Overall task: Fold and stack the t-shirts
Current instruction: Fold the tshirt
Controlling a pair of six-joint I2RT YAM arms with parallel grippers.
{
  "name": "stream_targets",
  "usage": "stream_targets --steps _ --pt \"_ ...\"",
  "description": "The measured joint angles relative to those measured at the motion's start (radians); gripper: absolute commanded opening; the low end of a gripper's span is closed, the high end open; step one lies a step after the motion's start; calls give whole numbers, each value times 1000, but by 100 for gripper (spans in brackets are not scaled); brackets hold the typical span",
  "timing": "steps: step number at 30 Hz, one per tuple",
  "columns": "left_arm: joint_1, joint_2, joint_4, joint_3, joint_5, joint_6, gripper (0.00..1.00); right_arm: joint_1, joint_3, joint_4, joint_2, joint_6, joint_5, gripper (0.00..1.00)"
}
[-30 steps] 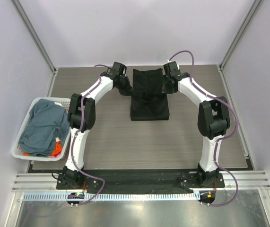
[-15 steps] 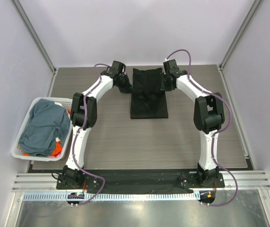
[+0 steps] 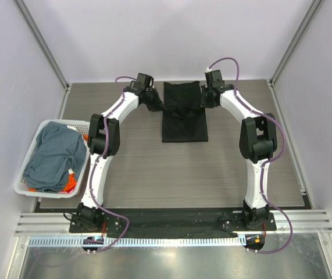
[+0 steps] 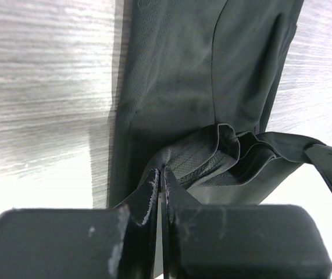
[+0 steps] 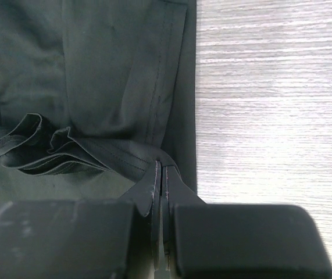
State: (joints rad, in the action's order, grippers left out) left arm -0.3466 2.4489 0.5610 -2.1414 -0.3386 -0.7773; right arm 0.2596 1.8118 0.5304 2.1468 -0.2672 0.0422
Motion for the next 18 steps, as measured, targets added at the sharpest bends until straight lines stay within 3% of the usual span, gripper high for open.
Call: stream_targets --steps 4,7,10,13,18 --pt "3 0 -19 0 1 -1 6 -2 0 -12 0 0 -3 1" --pt "6 0 -30 -2 0 -5 11 -6 11 -15 8 1 -5 10" --pt "13 0 -37 -6 -5 -6 27 -9 43 -23 34 3 -6 15" --pt "26 15 -50 -29 -30 -7 27 -14 75 -26 67 4 -4 27" --pt "64 51 -42 -89 -93 27 27 -32 101 -24 85 8 0 39"
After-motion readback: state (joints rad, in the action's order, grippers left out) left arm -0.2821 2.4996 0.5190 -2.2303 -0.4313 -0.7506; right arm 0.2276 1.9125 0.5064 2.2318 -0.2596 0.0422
